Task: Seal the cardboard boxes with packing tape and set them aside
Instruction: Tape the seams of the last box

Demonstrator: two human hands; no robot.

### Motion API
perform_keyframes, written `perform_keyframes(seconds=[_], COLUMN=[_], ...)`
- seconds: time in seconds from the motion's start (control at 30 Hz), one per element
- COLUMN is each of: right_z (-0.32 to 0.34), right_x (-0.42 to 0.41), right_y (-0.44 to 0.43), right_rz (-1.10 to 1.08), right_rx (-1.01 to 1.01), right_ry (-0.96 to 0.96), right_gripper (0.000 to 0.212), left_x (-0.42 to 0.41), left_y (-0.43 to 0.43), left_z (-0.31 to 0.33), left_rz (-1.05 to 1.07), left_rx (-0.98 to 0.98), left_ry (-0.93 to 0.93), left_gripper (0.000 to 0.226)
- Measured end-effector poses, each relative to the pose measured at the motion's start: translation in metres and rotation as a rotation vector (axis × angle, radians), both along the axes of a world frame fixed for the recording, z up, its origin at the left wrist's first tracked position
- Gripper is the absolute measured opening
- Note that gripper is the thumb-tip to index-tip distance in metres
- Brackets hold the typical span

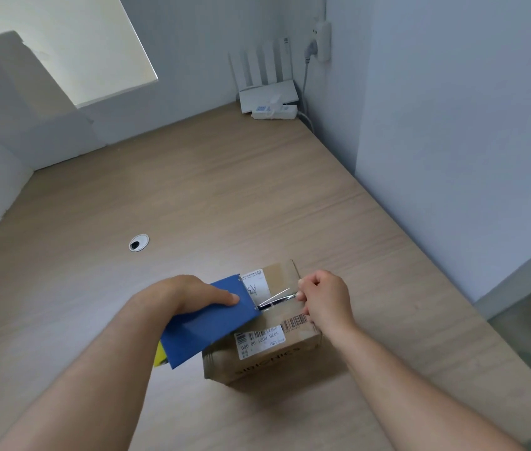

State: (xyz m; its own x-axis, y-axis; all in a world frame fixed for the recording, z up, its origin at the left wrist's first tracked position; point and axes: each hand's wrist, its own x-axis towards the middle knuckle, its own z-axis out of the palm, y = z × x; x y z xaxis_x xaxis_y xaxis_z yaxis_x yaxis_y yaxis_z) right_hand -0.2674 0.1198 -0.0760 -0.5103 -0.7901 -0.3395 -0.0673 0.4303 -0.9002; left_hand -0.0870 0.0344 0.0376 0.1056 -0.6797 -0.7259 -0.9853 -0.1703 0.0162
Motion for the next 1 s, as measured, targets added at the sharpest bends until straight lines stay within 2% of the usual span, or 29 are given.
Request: perform_keyframes(seconds=[0.1,0.2,0.5,0.67,0.77,0.83,0.93,0.97,1.0], right_z=[-0.005,-0.011,-0.012,-0.015,-0.016,-0.015,-0.014,-0.015,-0.019], right_x=[-0.002,-0.007,-0.013,-0.016,-0.021,-0.027,-0.03,-0.031,-0.031], right_y=[0.003,0.004,0.004,0.003,0.003,0.001,-0.001,-0.001,-0.001], right_rz=[-0.044,-0.101,-0.074,-0.132,-0.052,0.025,0.048,0.016,-0.022], right_rx=[0.007,0.036,0.084,0.128,0.202,0.265,0.31,0.323,0.344], right_ry=[0.049,0.006,0.066,-0.105,-0.14,-0.149,-0.255,-0.3,-0.338], right_gripper=[0.021,0.024,0.023,0.021,0.015,0.018,0.014,0.019,0.033], left_x=[-0.008,-0.017,-0.019,-0.02,-0.02,-0.021,-0.024,-0.025,-0.025], left_y=[-0.002,-0.003,-0.007,-0.006,-0.005,-0.006,-0.005,-0.005,-0.005], left_z=[-0.001,-0.004,-0.008,-0.01,-0.01,-0.01,-0.007,-0.006,-0.005], left_rz=[-0.052,-0.093,-0.118,-0.097,-0.095,-0.089,-0.079,-0.073,-0.064], left_rx=[0.003,0.013,0.022,0.007,0.006,0.009,0.005,0.005,0.007], left_ry=[-0.004,0.004,0.011,0.036,0.028,0.016,-0.01,-0.021,-0.029], left_gripper=[0.052,0.051,0.053,0.054,0.055,0.055,0.057,0.058,0.059])
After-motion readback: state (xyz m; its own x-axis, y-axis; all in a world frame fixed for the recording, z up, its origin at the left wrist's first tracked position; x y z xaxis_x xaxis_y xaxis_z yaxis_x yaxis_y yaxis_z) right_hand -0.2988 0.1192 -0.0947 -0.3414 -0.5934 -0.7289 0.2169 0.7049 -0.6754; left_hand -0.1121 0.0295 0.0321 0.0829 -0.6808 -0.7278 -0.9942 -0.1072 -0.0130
